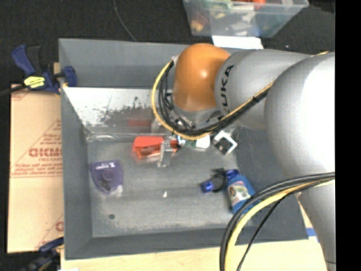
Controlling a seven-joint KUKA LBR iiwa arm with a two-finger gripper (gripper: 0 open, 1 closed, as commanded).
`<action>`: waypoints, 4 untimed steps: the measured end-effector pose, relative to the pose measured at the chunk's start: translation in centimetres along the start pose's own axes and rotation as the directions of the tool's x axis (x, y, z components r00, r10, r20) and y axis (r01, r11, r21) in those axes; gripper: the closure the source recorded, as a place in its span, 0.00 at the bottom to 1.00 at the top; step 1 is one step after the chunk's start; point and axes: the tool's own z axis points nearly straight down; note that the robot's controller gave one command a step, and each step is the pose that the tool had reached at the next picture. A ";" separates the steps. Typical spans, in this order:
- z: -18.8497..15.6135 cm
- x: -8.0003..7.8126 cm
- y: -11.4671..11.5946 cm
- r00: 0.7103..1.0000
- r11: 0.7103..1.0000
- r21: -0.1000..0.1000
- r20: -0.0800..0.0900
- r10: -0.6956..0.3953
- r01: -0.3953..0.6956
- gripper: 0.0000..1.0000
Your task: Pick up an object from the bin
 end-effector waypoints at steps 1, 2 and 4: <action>2.6 0.6 -1.1 1.000 1.000 -0.003 0.003 0.017 -0.017 0.00; 2.9 -0.4 0.0 0.999 0.999 0.000 0.010 -0.048 0.048 1.00; 1.7 -0.3 -0.1 0.999 0.999 -0.001 0.009 -0.046 0.046 1.00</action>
Offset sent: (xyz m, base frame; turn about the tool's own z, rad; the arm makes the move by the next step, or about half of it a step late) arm 0.0017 0.0019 -0.0318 -0.0519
